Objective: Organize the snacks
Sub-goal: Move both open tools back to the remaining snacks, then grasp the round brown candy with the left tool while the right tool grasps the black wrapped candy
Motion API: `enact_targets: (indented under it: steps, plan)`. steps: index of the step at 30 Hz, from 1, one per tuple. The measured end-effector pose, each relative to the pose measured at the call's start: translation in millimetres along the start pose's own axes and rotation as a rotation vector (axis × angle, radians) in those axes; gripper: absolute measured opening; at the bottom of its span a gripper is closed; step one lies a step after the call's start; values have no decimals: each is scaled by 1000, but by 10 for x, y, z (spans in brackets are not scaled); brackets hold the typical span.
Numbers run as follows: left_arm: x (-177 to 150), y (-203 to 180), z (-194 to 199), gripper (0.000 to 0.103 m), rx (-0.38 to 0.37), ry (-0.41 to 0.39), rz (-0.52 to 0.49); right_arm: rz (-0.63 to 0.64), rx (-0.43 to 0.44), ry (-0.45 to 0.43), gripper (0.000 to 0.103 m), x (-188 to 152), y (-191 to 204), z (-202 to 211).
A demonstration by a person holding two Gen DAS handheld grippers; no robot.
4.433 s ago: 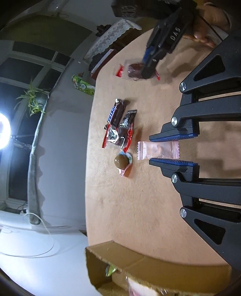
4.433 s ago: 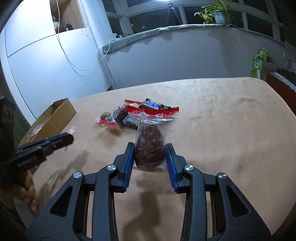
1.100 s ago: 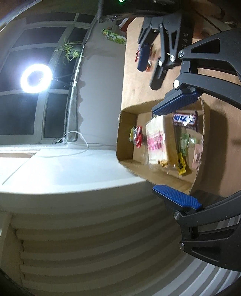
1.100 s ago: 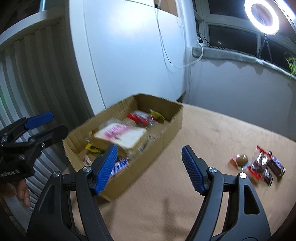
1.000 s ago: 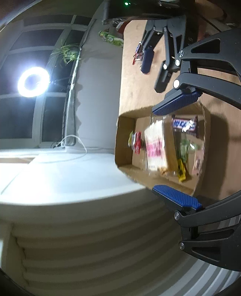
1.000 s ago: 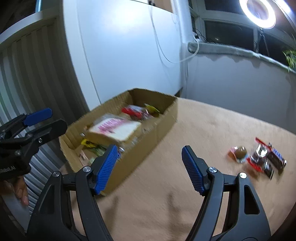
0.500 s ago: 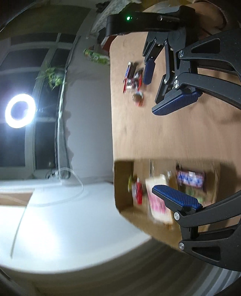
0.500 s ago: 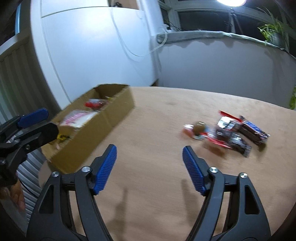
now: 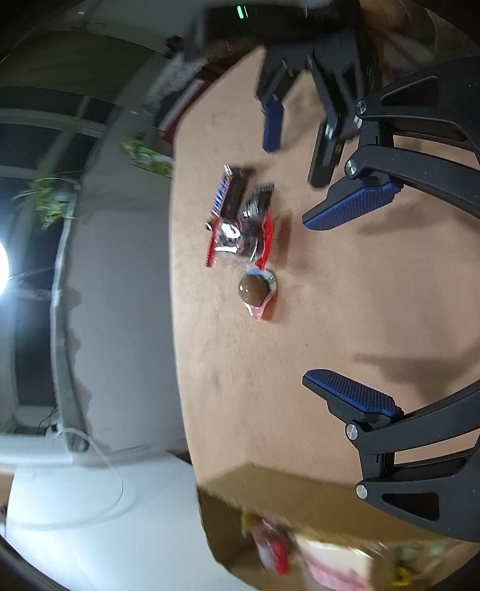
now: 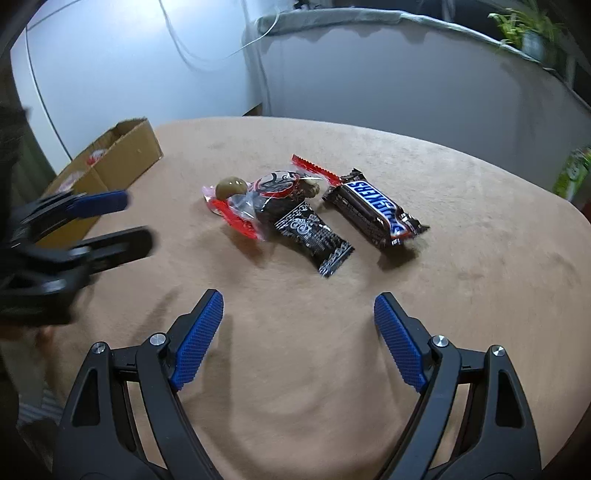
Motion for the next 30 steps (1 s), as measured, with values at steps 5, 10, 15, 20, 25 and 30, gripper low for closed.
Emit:
enact_targets:
  steps: [5, 10, 15, 20, 25, 30]
  plan:
    - [186, 100, -333, 78, 22, 29, -20, 84, 24, 33, 82, 134, 3, -150]
    - [266, 140, -534, 78, 9, 51, -70, 128, 45, 34, 78, 295, -20, -259]
    - [279, 97, -650, 78, -29, 71, -101, 133, 25, 29, 38, 315, -49, -250]
    - [312, 62, -630, 47, -48, 58, -131, 89, 32, 21, 28, 224, -115, -144]
    - [291, 82, -582, 36, -72, 53, -112, 34, 21, 2, 28, 32, -128, 2]
    - [158, 103, -389, 24, -104, 21, -50, -48, 12, -61, 27, -247, -67, 235]
Point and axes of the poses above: each gripper's, at about its wrist camera, not at the fingertips, and z roughly against the way its jaws point, y to its left, x to its top, the point moved 2 cm from there along -z, roughly the way its jaws point, and after that the axes turned 9 degrees about -z, right-handed, at the moved point
